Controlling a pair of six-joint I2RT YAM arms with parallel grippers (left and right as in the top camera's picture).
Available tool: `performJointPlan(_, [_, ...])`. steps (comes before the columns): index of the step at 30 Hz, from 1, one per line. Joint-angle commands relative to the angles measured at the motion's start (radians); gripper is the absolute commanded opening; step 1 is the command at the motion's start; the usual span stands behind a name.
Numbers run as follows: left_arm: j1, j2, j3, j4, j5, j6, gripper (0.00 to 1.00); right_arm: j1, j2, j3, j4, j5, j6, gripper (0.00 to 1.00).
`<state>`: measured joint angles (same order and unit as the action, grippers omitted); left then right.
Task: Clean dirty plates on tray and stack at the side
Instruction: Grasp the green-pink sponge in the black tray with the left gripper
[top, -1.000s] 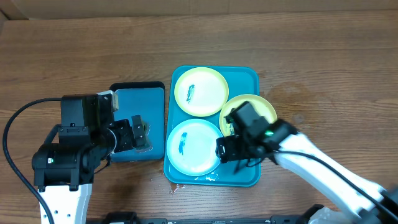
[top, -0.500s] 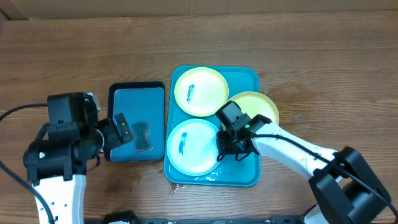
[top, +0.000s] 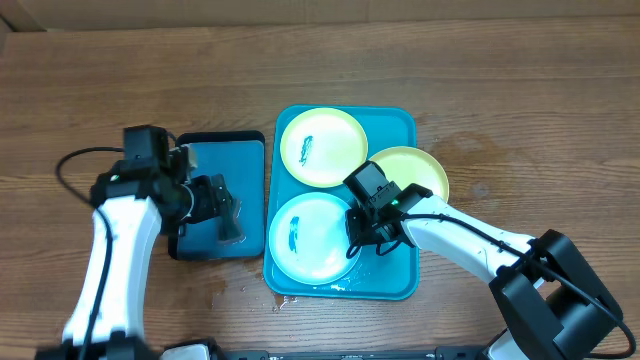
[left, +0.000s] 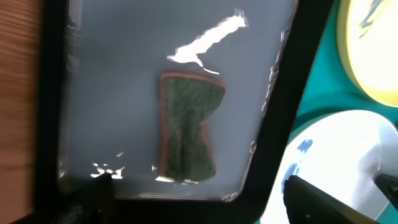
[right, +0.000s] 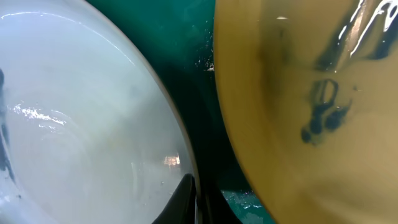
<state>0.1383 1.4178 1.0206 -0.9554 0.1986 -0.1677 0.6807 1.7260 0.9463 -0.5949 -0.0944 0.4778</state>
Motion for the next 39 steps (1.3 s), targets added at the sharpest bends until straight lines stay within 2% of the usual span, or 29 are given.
performJointPlan(1, [-0.023,0.145,-0.024,0.055,0.095,0.030,0.75,-0.001,0.006,0.003,-0.005,0.053,-0.008,0.04])
performJointPlan(4, [-0.056,0.246,-0.024,0.071,0.023,-0.026,0.51,-0.002,0.006,0.003,-0.005,0.053,-0.008,0.04])
performJointPlan(5, [-0.064,0.278,-0.024,0.071,-0.026,-0.080,0.49,-0.001,0.006,0.003,-0.005,0.053,-0.008,0.04])
performJointPlan(7, [-0.076,0.328,-0.024,0.075,-0.069,-0.128,0.36,-0.001,0.006,0.003,-0.008,0.053,-0.008,0.04])
performJointPlan(8, [-0.081,0.348,-0.024,0.080,-0.074,-0.128,0.28,-0.001,0.006,0.003,-0.009,0.053,-0.008,0.04])
performJointPlan(11, [-0.091,0.388,-0.024,0.097,-0.076,-0.127,0.17,-0.001,0.006,0.003,-0.010,0.057,-0.008,0.04])
performJointPlan(12, [-0.093,0.392,-0.024,0.099,-0.077,-0.125,0.04,-0.001,0.006,0.003,-0.010,0.057,-0.008,0.04])
performJointPlan(17, [-0.093,0.368,0.004,0.078,-0.076,-0.125,0.04,-0.001,0.006,0.003,-0.012,0.057,-0.007,0.04])
performJointPlan(22, [-0.093,0.256,0.088,0.000,-0.078,-0.125,0.04,-0.001,0.006,0.003,-0.016,0.056,-0.007,0.04])
performJointPlan(25, [-0.102,0.216,0.087,0.005,-0.110,-0.125,0.04,-0.001,0.006,0.003,-0.016,0.056,-0.007,0.04])
performJointPlan(29, [-0.121,0.234,0.055,0.051,-0.177,-0.129,0.04,-0.001,0.006,0.003,-0.016,0.056,-0.007,0.04])
performJointPlan(34, [-0.147,0.309,-0.021,0.156,-0.180,-0.153,0.04,-0.001,0.006,0.003,-0.019,0.056,-0.007,0.04])
performJointPlan(39, [-0.152,0.362,-0.023,0.154,-0.176,-0.159,0.04,-0.001,0.006,0.003,-0.019,0.056,-0.007,0.04])
